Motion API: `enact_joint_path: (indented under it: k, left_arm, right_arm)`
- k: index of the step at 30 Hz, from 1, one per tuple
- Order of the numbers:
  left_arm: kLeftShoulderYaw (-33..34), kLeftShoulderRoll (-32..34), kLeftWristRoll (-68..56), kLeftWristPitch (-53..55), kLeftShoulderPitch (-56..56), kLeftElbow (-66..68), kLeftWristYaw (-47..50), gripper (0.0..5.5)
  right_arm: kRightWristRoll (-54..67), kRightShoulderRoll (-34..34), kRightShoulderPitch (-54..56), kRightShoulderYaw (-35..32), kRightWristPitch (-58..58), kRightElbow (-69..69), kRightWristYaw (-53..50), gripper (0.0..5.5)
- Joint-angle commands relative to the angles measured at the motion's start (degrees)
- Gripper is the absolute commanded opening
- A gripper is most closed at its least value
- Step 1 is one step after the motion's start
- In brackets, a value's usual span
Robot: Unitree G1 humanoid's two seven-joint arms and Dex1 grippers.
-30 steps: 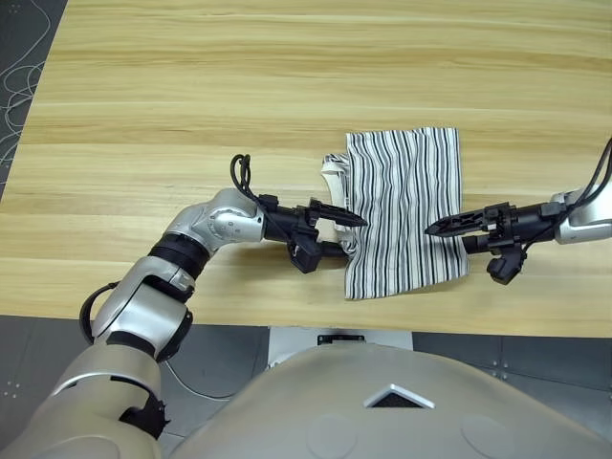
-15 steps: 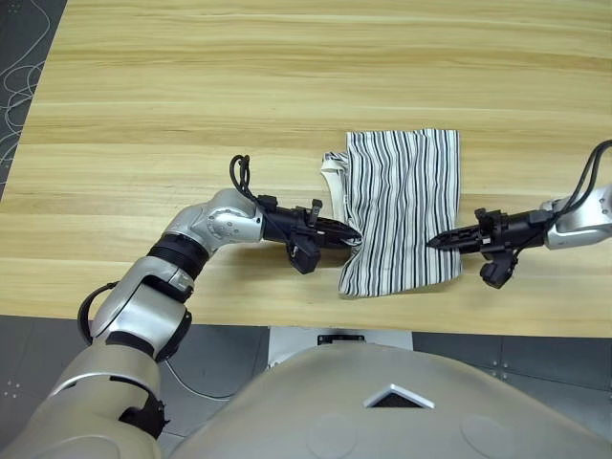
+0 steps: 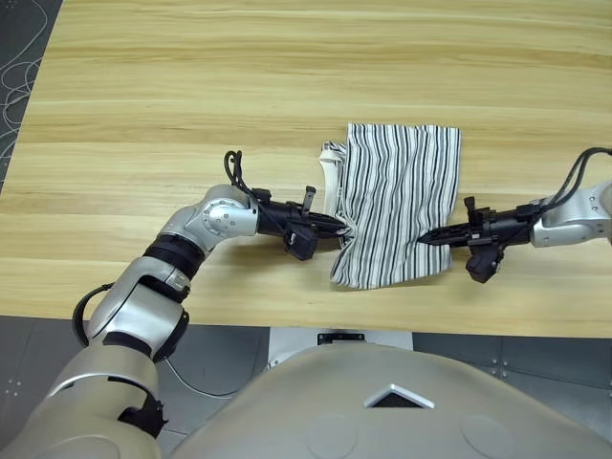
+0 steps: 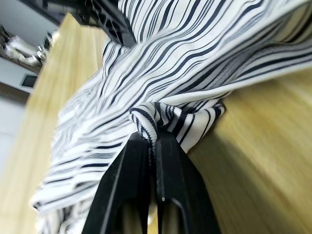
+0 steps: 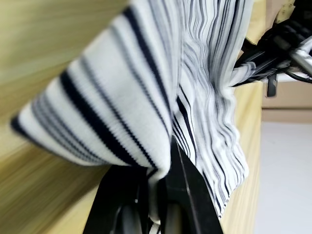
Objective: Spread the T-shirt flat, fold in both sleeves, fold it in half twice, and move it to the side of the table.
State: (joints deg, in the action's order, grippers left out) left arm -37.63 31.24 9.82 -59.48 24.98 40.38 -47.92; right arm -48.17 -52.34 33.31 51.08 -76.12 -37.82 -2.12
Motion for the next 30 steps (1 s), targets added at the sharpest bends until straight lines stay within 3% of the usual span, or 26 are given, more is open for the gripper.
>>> enact_joint_path:
  k: [1,4,7,12,17,26,30]
  left_arm:
    - [0.35,4.44,-7.90,16.39,-3.27,-5.06,-13.71,0.10]
    - [0.61,6.46,-12.72,24.25,-4.47,-8.36,-19.88,0.10]
    - [1.47,7.49,-17.31,29.31,-5.07,-11.72,-23.37,0.10]
    - [2.56,10.44,-26.47,41.11,-7.56,-21.31,-30.26,0.10]
    - [8.00,12.56,-35.05,52.98,-10.51,-31.09,-36.84,0.10]
    - [13.78,4.20,-37.14,57.39,-13.12,-32.71,-35.46,0.10]
    - [16.83,1.66,-36.59,58.10,-12.22,-29.96,-35.06,0.10]
  right_arm:
    - [42.82,-2.73,-1.10,7.02,15.02,6.39,33.44,0.12]
    - [62.70,-2.95,-2.69,2.86,29.09,10.43,52.69,0.12]
    - [75.29,-2.11,-4.90,-1.94,41.62,11.72,68.19,0.12]
    - [81.02,2.64,-5.46,-9.18,50.10,7.45,79.41,0.12]
    - [81.74,5.65,-7.74,-16.63,60.89,5.68,91.14,0.12]
    - [82.03,17.29,-12.51,-27.35,69.74,8.09,93.44,0.12]
    - [80.72,22.75,-9.97,-33.26,73.81,4.55,86.86,0.12]
